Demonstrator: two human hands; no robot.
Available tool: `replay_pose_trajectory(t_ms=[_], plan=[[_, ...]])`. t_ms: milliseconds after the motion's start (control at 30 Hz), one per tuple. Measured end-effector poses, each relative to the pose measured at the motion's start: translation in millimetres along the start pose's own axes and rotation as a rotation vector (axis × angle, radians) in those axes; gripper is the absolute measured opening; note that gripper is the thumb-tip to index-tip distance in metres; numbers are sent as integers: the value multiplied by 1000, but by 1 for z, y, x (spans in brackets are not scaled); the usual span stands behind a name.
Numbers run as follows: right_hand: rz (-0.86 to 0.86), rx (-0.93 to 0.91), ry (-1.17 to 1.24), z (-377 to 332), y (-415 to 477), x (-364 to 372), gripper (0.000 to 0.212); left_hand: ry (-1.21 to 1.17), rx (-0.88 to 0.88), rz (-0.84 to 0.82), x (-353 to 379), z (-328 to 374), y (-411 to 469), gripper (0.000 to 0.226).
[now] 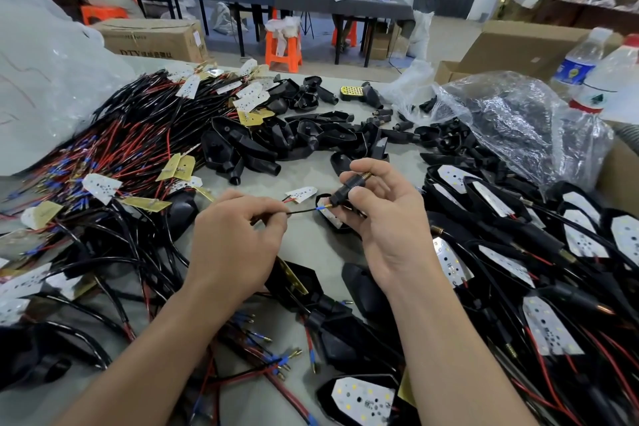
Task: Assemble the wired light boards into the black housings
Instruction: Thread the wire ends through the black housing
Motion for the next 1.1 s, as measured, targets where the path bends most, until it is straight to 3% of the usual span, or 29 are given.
replay_pose_trajectory(t_ms=[133, 500, 600, 767, 900, 1000, 1100], plan=[[14, -51, -69, 1, -1, 2, 40, -46, -22, -12, -2, 1, 0, 36], [90, -105, -86, 3, -1, 2, 30, -395, -156, -61, 4, 0, 6, 35], [36, -49, -33, 6, -3, 5, 25, -375, -130, -76, 3, -2, 5, 30], [-107, -21, -145, 11, -12, 15, 25, -262, -108, -109, 3, 6, -3, 20], [-68, 6, -21, 7, -10, 12, 20, -261, -95, -139, -4, 6, 1, 30], [-20, 9, 57, 4, -9, 9, 21, -218, -117, -191, -5, 2, 4, 12], [5, 10, 91, 3, -7, 8, 20, -197, -132, -220, -1, -2, 6, 22]])
Point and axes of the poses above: each hand's wrist, its own y-axis towards the middle knuckle, its own x-axis out of the palm, z = x × y, the point moved 2 cm from there along y, towards the middle knuckle, and after that the axes turned 9 degrees about y, right-handed, at the moved point
